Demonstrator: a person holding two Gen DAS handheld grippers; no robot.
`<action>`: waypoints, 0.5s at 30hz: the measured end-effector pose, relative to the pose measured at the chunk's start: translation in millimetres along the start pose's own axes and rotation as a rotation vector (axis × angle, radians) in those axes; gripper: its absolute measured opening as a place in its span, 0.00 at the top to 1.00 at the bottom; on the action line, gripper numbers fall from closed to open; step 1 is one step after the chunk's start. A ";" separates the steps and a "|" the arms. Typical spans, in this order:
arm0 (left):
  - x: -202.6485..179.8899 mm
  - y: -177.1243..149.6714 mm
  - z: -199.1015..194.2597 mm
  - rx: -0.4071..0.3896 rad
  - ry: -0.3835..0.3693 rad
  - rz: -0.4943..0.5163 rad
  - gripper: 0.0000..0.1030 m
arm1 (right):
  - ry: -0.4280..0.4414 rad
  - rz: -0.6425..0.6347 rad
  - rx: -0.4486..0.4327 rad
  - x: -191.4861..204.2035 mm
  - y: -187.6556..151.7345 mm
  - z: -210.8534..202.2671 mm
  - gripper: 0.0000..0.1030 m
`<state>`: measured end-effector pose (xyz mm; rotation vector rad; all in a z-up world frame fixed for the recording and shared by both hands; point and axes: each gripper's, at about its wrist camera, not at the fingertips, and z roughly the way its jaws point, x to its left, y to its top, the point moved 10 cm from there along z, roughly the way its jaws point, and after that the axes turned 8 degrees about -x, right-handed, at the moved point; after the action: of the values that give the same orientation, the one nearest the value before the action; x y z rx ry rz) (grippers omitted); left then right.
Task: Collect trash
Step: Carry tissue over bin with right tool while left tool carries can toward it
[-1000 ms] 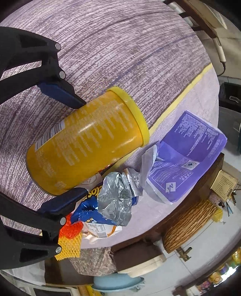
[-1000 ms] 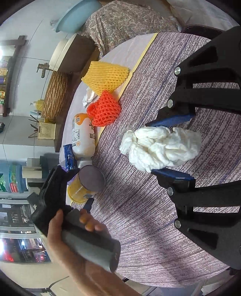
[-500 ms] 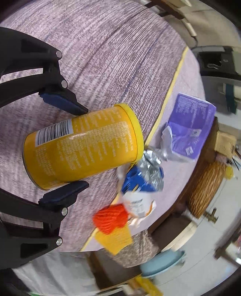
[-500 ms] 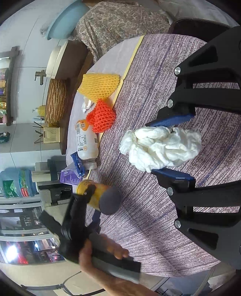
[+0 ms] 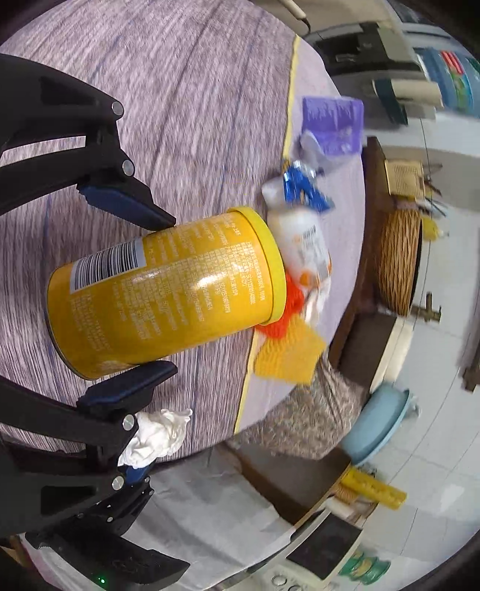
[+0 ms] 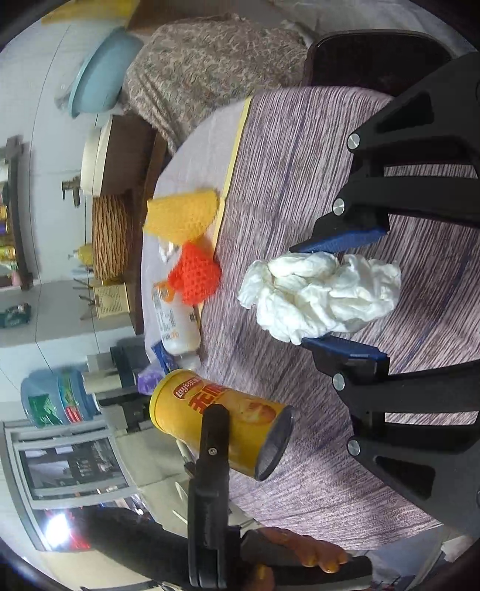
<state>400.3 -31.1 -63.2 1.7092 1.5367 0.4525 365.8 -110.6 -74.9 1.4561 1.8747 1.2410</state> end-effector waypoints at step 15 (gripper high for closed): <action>-167.8 9.5 56.1 -0.016 -0.196 0.167 0.30 | -0.367 0.139 -0.079 -190.0 -19.3 -88.5 0.59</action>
<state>411.9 -207.6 -53.1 1.8195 1.2548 0.3687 349.7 -320.4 -79.5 1.6639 1.4880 1.0107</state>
